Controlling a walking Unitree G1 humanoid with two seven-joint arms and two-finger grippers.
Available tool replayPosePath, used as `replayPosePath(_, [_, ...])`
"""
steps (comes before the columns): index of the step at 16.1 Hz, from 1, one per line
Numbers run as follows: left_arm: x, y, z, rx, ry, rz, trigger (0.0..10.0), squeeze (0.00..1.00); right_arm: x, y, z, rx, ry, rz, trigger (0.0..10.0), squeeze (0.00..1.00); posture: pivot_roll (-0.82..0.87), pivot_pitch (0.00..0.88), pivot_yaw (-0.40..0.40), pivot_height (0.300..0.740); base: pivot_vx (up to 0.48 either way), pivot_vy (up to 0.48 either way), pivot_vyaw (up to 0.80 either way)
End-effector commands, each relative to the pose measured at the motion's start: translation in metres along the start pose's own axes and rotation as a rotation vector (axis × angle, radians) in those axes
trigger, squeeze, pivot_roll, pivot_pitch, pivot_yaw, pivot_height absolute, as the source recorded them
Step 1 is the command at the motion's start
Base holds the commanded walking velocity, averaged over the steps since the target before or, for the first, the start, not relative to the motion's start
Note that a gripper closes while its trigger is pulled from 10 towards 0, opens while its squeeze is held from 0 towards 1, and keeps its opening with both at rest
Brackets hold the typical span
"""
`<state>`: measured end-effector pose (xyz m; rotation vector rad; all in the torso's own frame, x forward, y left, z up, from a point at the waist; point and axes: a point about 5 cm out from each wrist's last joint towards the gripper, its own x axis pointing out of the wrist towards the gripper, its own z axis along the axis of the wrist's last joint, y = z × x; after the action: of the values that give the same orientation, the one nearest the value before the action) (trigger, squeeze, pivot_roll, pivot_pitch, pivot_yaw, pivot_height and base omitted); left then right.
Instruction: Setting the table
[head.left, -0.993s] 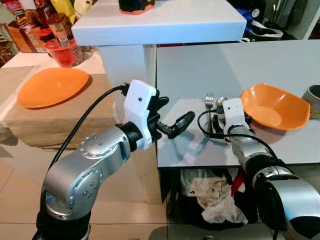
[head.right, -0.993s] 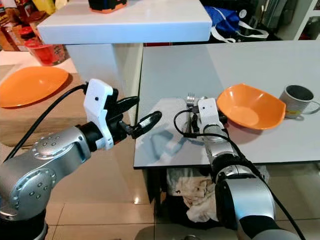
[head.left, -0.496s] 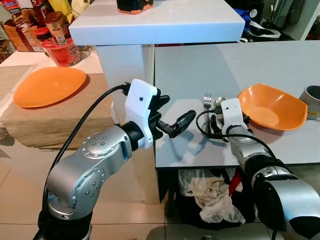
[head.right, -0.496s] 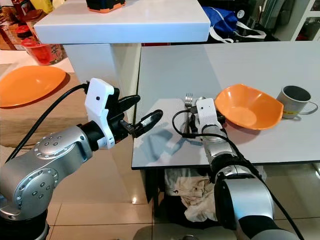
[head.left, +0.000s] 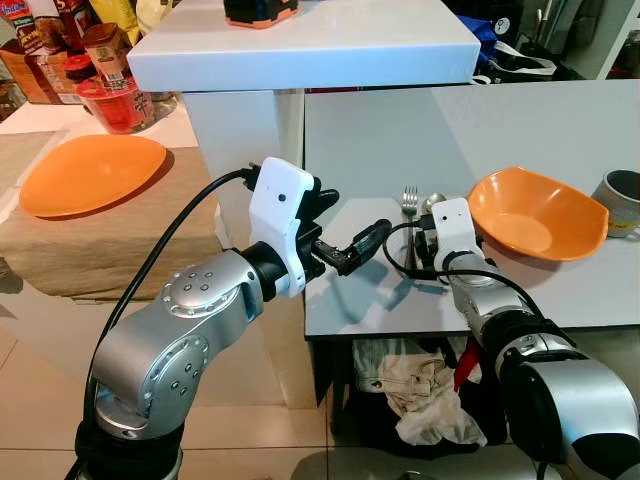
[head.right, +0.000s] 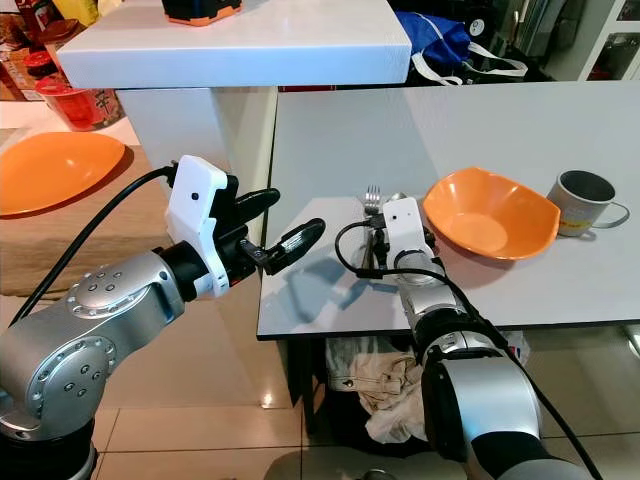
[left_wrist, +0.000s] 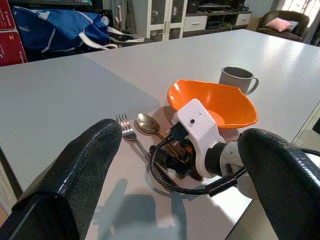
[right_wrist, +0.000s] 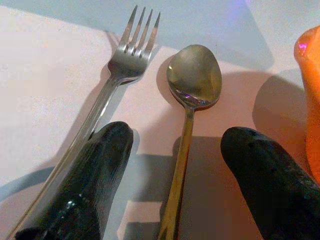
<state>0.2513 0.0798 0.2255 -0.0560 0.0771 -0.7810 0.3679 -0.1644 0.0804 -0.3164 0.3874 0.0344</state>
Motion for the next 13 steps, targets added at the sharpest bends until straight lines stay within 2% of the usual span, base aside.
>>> replayPosePath(1, [0.001,0.002,0.0,0.013,0.005,0.011,10.0,0.0,-0.004,0.018,-0.025,-0.054,0.099,0.067,10.0,0.0,0.08,0.002,0.072,0.736,0.0,0.0,0.0])
replayPosePath(3, [0.001,0.003,0.0,0.071,-0.021,0.021,10.0,0.0,-0.003,0.015,-0.014,-0.162,0.038,0.029,10.0,0.0,0.07,0.0,0.069,0.736,0.0,0.0,0.0])
replayPosePath(5, [0.003,0.005,0.0,0.059,-0.045,0.034,10.0,0.0,-0.002,0.018,-0.002,-0.21,-0.026,0.01,10.0,0.0,0.06,0.0,0.062,0.736,0.0,0.0,0.0])
replayPosePath(8, [0.005,0.006,-0.001,0.051,-0.053,0.042,10.0,0.0,-0.002,0.021,0.006,-0.191,-0.079,0.005,10.0,0.0,0.05,0.0,0.058,0.736,0.0,0.0,0.0])
replayPosePath(10, [0.007,0.01,-0.003,0.054,-0.072,0.061,10.0,0.0,-0.004,0.022,0.018,-0.174,-0.183,-0.016,10.0,0.0,0.02,0.0,0.055,0.736,0.0,0.0,0.0])
replayPosePath(11, [0.009,0.013,-0.005,0.049,-0.08,0.077,10.0,0.0,-0.006,0.02,0.025,-0.194,-0.245,-0.034,10.0,0.0,0.0,0.0,0.056,0.736,0.0,0.0,0.0])
replayPosePath(13, [0.013,0.017,-0.009,0.04,-0.092,0.092,10.0,0.0,-0.012,0.009,0.037,-0.191,-0.347,-0.103,10.0,0.0,-0.03,0.0,0.062,0.736,0.0,0.0,0.0])
